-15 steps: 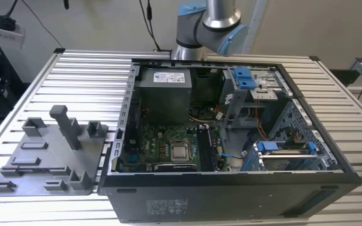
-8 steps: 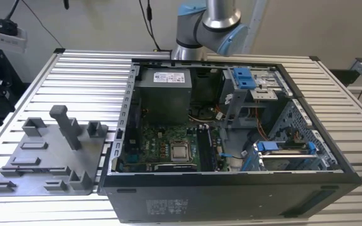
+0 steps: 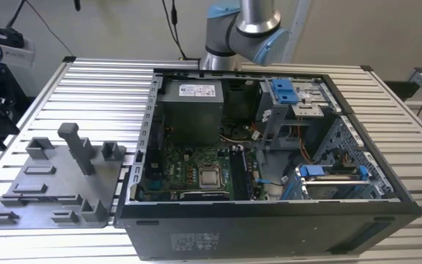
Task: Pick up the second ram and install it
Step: 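Pick up the second ram and move it above second insertion slot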
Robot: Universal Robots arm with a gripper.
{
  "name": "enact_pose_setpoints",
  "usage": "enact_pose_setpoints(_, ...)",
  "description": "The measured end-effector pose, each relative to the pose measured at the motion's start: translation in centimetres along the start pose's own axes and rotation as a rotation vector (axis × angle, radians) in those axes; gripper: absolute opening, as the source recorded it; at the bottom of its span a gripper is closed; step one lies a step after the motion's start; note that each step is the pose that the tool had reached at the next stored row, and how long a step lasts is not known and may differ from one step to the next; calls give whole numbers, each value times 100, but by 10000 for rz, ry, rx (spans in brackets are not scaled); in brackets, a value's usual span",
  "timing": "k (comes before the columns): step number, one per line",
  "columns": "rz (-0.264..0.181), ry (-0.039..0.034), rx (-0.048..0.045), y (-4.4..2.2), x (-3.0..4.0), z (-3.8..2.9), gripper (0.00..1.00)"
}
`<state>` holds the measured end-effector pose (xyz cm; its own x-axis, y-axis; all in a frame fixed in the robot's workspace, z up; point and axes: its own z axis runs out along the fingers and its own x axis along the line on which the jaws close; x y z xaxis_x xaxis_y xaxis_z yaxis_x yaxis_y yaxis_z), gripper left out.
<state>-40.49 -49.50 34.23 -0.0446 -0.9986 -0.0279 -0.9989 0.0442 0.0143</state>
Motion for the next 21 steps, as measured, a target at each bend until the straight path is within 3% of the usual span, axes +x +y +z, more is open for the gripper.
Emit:
enact_pose_setpoints(11, -187, 7, 24, 0, 1, 41, 42)
enact_pose_setpoints(21, -187, 8, 23, -2, 5, 151, 42)
